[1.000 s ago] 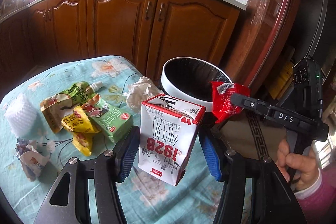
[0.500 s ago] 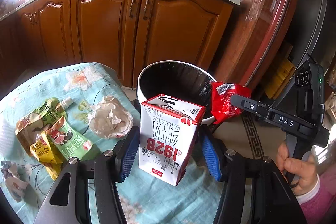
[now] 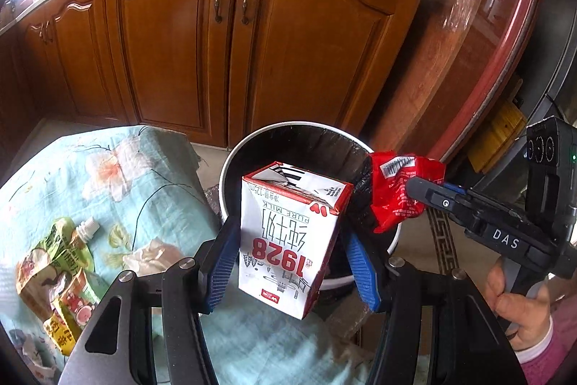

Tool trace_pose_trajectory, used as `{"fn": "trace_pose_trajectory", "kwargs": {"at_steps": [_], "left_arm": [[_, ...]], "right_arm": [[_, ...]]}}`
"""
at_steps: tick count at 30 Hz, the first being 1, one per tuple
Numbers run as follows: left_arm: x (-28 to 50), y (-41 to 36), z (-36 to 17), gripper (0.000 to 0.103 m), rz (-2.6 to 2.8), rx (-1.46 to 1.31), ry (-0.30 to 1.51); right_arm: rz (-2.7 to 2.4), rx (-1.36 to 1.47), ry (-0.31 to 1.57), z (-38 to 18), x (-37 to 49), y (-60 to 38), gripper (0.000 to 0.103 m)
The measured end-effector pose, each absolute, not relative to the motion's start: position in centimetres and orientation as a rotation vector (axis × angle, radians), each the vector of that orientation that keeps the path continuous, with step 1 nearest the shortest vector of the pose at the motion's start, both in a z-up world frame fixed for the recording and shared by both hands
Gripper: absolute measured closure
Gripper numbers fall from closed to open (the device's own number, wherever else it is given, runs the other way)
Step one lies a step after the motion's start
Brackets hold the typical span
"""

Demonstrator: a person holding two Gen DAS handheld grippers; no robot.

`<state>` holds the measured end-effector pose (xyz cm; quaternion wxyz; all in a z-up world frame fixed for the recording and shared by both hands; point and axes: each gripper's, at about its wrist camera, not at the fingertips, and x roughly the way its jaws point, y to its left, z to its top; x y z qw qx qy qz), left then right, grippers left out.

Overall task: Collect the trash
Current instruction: 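Carry carton and snack bag over the bin and open both tools, then move both tools back over the table toward the remaining trash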

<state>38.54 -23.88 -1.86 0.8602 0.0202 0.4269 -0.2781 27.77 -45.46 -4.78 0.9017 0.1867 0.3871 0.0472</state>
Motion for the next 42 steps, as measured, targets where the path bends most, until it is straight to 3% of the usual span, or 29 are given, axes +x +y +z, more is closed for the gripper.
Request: {"fn": "trace_pose_trajectory", "kwargs": {"at_steps": [18, 20, 22, 24, 33, 39, 42], "left_arm": [[43.3, -28.0, -5.0, 0.045, -0.551, 0.054, 0.956], [43.3, -28.2, -5.2, 0.045, -0.554, 0.055, 0.96], [43.1, -28.0, -5.2, 0.042, -0.556, 0.054, 0.959], [42.8, -27.9, -5.2, 0.037, -0.556, 0.044, 0.952], [40.2, -24.7, -4.9, 0.037, -0.539, -0.024, 0.928], [35.8, -21.1, -5.0, 0.037, -0.507, -0.089, 0.888], [33.9, -19.2, -5.4, 0.037, -0.493, -0.13, 0.885]], "right_arm": [[0.095, 0.356, 0.878, -6.7, 30.8, -47.0, 0.07], [0.103, 0.36, 0.89, -6.9, 31.1, -47.0, 0.064], [0.108, 0.372, 0.891, -7.0, 31.3, -47.1, 0.05], [0.111, 0.381, 0.89, -7.1, 31.3, -47.3, 0.05], [0.098, 0.388, 0.862, -6.2, 30.0, -47.1, 0.048], [0.113, 0.396, 0.812, -5.6, 27.4, -45.0, 0.035], [0.134, 0.402, 0.803, -5.6, 26.0, -43.3, 0.034]]}}
